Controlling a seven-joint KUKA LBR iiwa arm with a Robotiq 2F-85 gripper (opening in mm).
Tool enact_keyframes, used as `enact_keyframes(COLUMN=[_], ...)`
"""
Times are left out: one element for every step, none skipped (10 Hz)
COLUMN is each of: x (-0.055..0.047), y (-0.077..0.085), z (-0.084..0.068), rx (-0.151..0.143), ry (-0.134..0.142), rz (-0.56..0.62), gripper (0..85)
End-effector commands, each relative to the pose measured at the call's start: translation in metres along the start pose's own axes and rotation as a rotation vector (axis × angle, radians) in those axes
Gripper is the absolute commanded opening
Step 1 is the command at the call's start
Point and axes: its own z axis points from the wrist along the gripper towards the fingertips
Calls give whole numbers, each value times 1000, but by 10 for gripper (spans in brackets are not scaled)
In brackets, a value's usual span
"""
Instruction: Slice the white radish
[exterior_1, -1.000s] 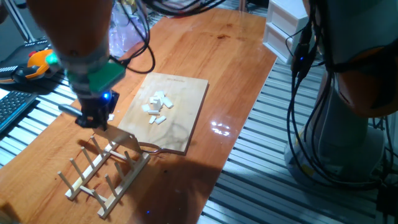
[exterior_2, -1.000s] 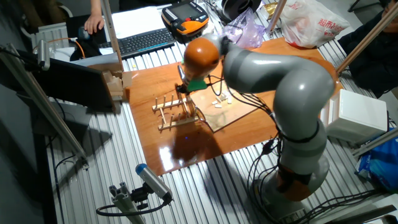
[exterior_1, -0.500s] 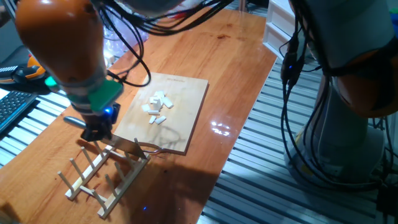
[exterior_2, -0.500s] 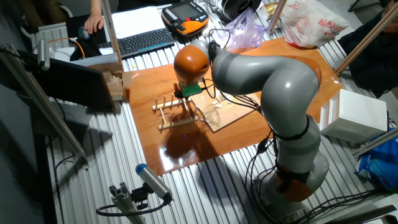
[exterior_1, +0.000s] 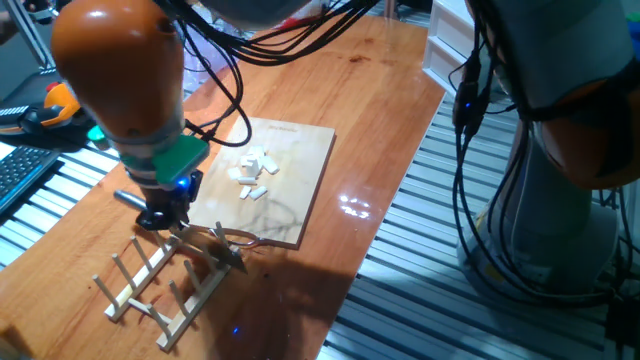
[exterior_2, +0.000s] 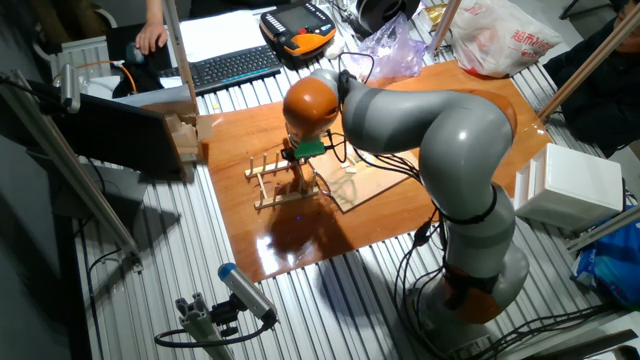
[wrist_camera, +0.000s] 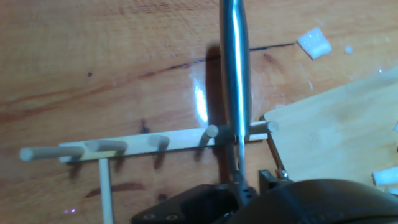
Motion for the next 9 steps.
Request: enact_keyframes(x=[0, -1, -4, -11, -23, -33, -42, -47, -49], y=[1, -1, -7, -20, -46, -67, -86, -103, -122], z=[-3, -12, -28, -47, -70, -80, -86, -88, -88], rx=[7, 19, 29, 26, 34, 29, 35, 45, 24], ry=[1, 11, 38, 93, 134, 175, 175, 163, 132], rz=[3, 4, -4, -15, -87, -163, -220, -250, -254], gripper=[510, 510, 510, 510, 340, 170, 0, 0, 0])
